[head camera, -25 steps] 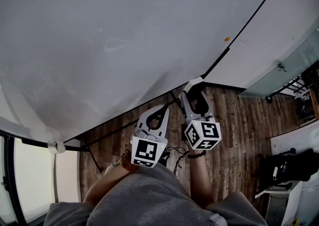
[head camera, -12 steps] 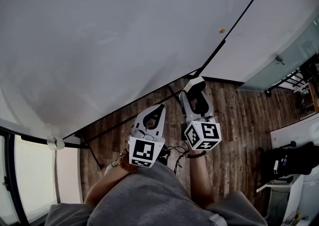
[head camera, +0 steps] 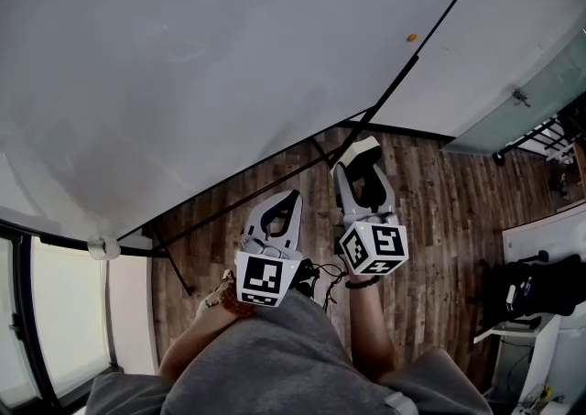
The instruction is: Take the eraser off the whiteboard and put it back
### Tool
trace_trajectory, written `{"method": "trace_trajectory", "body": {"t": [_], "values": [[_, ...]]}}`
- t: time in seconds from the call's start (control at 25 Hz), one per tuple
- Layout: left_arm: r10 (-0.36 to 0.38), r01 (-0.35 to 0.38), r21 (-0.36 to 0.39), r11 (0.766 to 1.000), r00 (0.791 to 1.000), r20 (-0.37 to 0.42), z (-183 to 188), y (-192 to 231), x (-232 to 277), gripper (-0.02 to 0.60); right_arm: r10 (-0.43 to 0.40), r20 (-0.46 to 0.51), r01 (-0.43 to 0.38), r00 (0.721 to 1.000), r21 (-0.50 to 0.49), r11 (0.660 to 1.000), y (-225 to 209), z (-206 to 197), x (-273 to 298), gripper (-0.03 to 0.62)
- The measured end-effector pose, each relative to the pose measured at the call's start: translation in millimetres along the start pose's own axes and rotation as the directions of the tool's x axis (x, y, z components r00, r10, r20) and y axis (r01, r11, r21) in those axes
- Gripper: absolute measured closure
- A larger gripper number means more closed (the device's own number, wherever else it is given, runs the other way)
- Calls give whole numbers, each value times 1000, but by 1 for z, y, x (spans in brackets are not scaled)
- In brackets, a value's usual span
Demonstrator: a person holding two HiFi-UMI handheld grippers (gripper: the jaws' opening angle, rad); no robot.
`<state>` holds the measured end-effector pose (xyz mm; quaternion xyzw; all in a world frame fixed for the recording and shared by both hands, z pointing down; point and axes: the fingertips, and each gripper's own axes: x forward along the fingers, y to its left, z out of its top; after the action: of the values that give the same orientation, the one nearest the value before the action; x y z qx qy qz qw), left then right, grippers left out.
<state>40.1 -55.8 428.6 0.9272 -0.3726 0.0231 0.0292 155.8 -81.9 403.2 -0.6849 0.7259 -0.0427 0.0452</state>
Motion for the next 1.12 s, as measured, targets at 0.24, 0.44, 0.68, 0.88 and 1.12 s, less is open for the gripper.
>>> {"method": "trace_trajectory", "body": {"t": [0.24,0.44,0.68,0.88,1.12], "values": [[36,-37,-14,999,999,-28,-8,-5,-7,575,7,-20,-7,1000,7,1000,-6,-4,-9,359],[75,-76,-24,997,997,-29,-8,-5,-15,575,4,8,-3,1000,-29,1000,-8,1,-19,359],[95,-95,-27,995,995,-28,-11,-13,-12,574,10,10,-9,1000,-52,999,-16,-1,-25,359],[95,-95,-33,995,995,-13,-7,-18,-9,574,10,13,-10,1000,-61,998,-22,3,-27,359],[90,-90,-36,995,996,5,-2,-20,2,575,27,20,-25,999,-77,997,-25,9,-22,359]]}}
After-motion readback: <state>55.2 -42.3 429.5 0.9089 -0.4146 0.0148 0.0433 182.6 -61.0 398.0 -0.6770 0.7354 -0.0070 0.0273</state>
